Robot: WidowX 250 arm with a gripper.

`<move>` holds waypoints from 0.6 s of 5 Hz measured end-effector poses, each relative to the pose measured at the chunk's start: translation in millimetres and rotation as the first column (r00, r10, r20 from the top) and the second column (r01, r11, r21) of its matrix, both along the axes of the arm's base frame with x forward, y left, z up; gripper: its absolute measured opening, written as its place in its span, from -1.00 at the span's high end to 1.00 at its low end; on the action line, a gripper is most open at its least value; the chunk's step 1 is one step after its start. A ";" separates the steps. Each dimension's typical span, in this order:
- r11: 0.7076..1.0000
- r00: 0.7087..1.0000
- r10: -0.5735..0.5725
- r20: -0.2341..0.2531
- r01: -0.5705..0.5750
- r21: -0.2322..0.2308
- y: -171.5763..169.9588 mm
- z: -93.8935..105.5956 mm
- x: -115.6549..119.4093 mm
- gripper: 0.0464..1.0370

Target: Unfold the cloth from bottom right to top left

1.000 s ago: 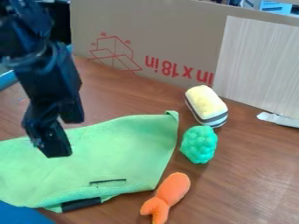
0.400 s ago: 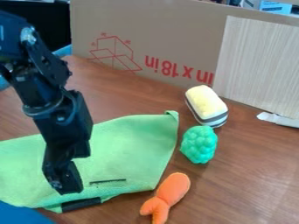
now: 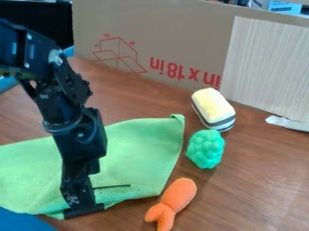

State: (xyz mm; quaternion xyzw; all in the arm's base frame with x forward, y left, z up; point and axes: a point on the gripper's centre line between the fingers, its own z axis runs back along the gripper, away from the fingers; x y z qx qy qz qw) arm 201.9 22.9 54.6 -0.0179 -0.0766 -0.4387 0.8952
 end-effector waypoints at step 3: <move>0.998 0.999 0.034 -0.001 -0.034 -0.049 -1.6 0.2 22.7 -0.93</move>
